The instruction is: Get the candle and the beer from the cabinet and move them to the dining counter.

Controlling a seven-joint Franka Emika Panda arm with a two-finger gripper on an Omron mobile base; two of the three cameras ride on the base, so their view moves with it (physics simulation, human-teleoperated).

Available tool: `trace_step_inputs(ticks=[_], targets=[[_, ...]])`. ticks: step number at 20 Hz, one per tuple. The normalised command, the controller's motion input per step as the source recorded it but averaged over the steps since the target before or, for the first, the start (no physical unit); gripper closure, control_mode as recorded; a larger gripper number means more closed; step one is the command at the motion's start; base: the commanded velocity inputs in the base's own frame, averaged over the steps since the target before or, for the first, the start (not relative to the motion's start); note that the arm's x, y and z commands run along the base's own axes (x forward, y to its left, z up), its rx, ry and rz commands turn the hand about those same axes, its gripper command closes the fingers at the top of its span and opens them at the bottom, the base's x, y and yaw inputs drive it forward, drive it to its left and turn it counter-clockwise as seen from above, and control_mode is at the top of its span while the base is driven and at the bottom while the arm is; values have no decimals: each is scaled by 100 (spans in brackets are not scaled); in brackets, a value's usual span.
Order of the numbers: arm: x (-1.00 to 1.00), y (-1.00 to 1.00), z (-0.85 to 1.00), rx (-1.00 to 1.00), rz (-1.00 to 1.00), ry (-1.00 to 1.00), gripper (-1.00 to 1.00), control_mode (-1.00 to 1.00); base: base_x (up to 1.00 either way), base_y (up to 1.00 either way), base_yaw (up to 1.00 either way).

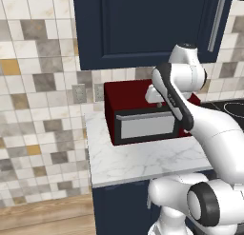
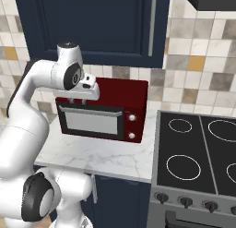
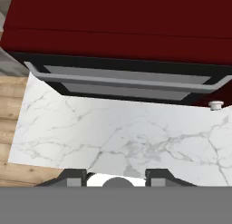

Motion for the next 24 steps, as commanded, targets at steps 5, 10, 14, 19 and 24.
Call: trace_step_inputs(ticks=[5,10,14,19,24], targets=[[-4,0,-1,0,0,0,-100,-100,0,0,0],[-4,0,-2,0,0,-1,-100,-100,0,0,0],[-52,-16,-5,0,-4,-16,-100,-100,0,0,0],[-61,-57,0,-1,-6,-29,-100,-100,0,0,0],[-96,-59,9,-3,0,-46,-100,-100,0,0,0]])
